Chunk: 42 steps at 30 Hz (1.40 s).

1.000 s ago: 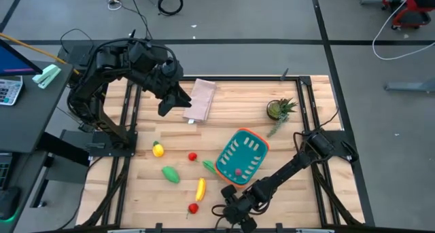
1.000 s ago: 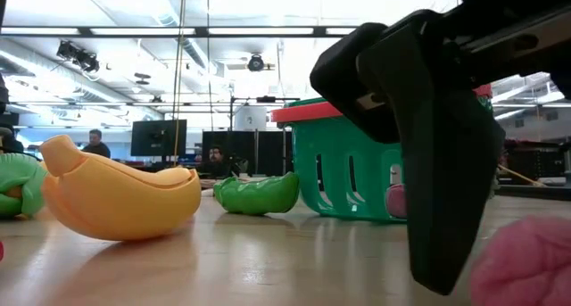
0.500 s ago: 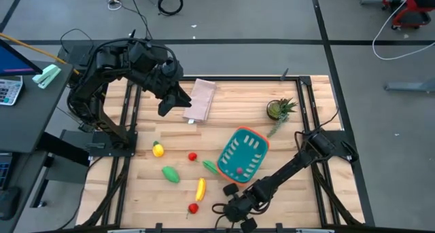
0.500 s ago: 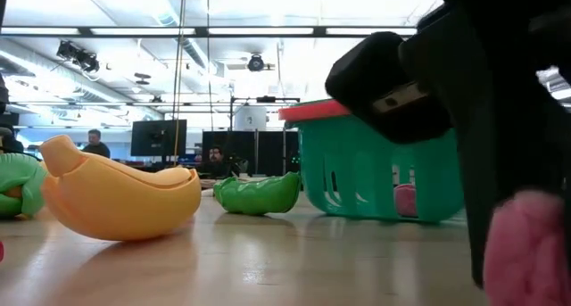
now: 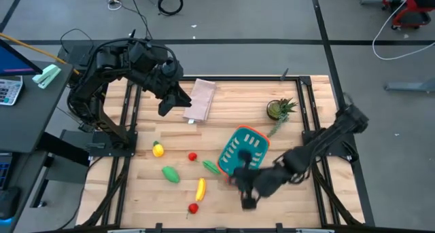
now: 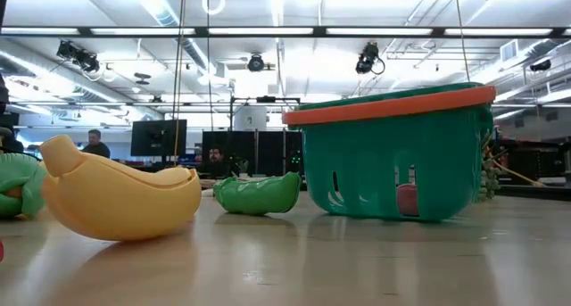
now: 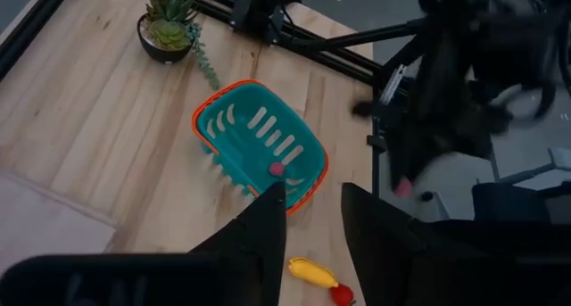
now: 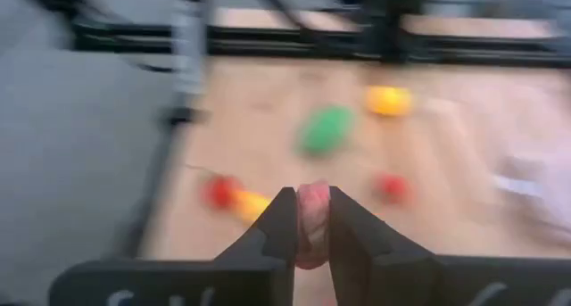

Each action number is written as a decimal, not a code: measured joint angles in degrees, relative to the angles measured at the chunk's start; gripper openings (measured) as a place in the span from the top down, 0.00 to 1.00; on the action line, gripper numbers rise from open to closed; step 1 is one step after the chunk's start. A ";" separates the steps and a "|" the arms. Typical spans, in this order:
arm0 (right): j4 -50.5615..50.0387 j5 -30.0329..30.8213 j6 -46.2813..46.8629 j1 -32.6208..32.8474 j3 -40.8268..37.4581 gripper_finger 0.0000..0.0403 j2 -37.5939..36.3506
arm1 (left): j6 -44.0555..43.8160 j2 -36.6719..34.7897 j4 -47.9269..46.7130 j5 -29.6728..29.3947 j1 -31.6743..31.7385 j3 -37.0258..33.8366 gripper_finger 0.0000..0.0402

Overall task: Pick and placing Produce into tupperware
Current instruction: Put the pink peach into the blue basket, then put the green pea into the blue basket

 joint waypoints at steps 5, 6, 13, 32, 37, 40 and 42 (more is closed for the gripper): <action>-19.77 4.35 7.66 -5.53 -0.02 0.89 -4.74 | -1.85 0.02 -0.03 0.00 -0.44 0.00 0.72; -22.91 3.73 9.11 -6.95 -0.02 0.89 -4.88 | -2.31 0.02 -0.04 0.00 -0.67 0.00 0.72; -27.21 -9.89 13.43 -16.80 -0.20 0.86 -1.16 | -4.97 0.05 0.11 0.07 -2.85 -4.13 0.71; -33.06 -20.93 11.93 -21.86 -0.48 0.74 6.61 | -13.61 0.07 20.50 0.00 -11.41 -40.82 0.72; -32.57 -20.99 11.86 -22.11 -1.31 0.65 6.64 | -13.69 0.07 29.40 0.00 -12.60 -49.05 0.72; -31.36 -20.92 12.02 -22.13 -3.15 0.61 6.62 | -15.06 0.07 34.13 -1.00 -12.64 -53.12 0.72; -29.78 -20.91 12.00 -22.15 -5.17 0.59 6.62 | -16.74 0.07 36.76 -3.19 -12.61 -55.42 0.73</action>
